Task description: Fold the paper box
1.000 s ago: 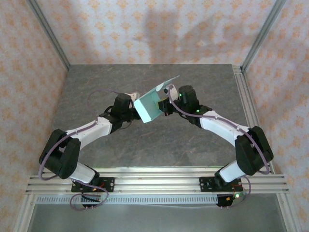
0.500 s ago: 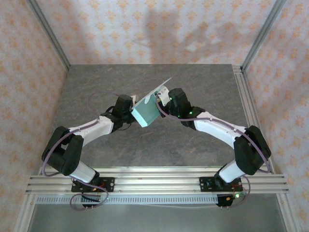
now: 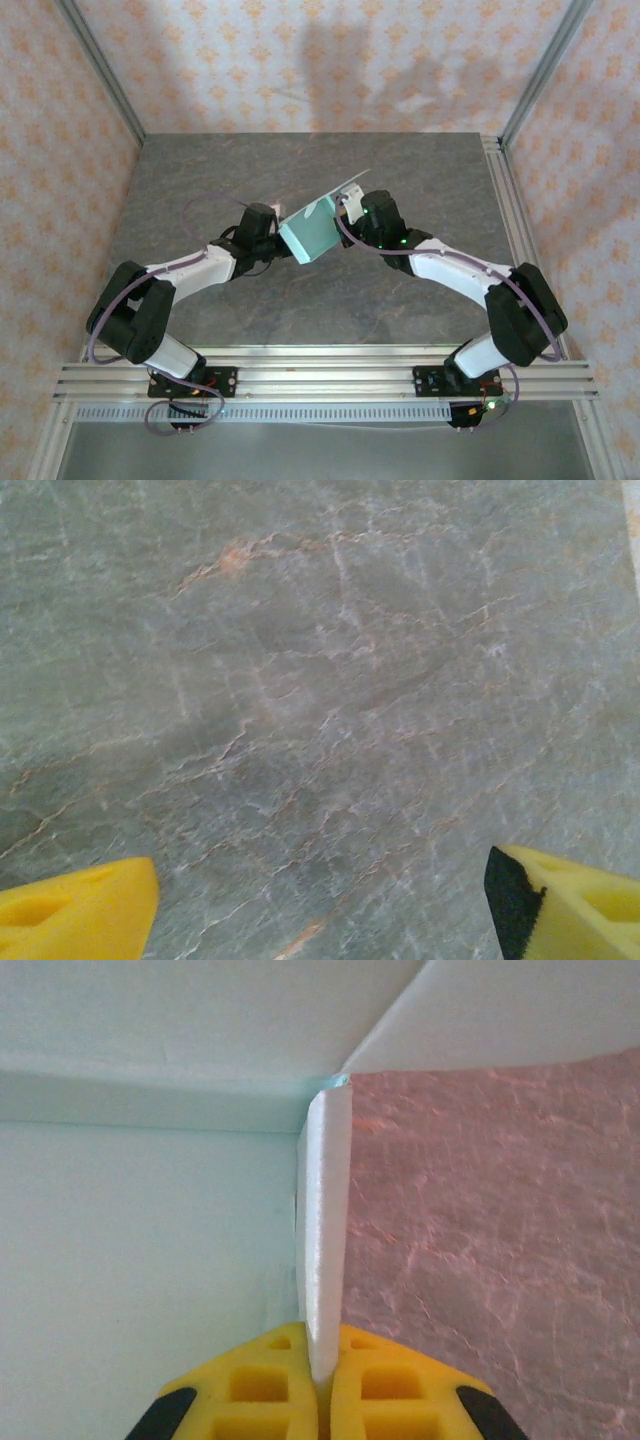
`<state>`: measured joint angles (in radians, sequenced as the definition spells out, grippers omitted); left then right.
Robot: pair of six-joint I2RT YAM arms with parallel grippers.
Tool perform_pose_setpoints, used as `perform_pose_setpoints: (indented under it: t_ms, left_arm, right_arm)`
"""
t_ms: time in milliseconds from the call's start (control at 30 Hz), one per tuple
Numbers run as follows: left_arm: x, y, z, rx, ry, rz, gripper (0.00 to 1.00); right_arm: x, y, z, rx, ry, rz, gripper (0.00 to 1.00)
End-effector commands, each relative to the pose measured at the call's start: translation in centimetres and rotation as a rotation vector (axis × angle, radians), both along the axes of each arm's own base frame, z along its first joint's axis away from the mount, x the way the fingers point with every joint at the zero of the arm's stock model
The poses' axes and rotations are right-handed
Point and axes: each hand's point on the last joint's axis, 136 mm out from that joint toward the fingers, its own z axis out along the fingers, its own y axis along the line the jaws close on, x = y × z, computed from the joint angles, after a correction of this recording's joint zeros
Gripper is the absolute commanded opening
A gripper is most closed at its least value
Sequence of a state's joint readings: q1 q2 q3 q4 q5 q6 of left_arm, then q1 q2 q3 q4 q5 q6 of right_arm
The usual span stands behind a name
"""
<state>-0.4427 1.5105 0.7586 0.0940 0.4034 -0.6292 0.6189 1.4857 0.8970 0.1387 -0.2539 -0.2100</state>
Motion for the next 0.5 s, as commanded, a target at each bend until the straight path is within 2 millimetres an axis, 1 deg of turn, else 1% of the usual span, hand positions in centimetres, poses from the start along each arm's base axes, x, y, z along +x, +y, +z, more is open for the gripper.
perform_pose_setpoints:
  t_ms: [0,100,167,233,300,367,467]
  left_arm:
    - [1.0,0.7,1.5,-0.034,-0.077,0.035,0.87]
    - [0.8,2.4,0.0,-0.013,-0.036,0.087,0.88]
    - [0.5,4.0,-1.1,0.007,0.002,0.131,0.9]
    - [0.2,6.0,-1.6,0.029,0.024,0.185,0.91]
    - [-0.1,8.1,-1.7,0.061,0.033,0.24,0.92]
    - [-0.5,10.0,-1.3,0.087,0.034,0.28,0.92]
    - [-1.0,11.3,-0.2,0.142,0.024,0.289,0.93]
  right_arm:
    - [0.4,-1.5,-2.6,-0.042,0.055,-0.069,0.03]
    - [0.8,-2.0,-3.8,-0.062,0.074,-0.104,0.02]
    - [1.2,-3.0,-5.1,-0.109,0.094,-0.162,0.01]
    - [1.5,-4.2,-6.2,-0.163,0.108,-0.231,0.01]
    - [1.7,-5.4,-7.0,-0.197,0.118,-0.294,0.01]
    - [1.7,-6.7,-7.7,-0.219,0.134,-0.369,0.01]
    - [1.3,-8.7,-8.9,-0.254,0.166,-0.481,0.01]
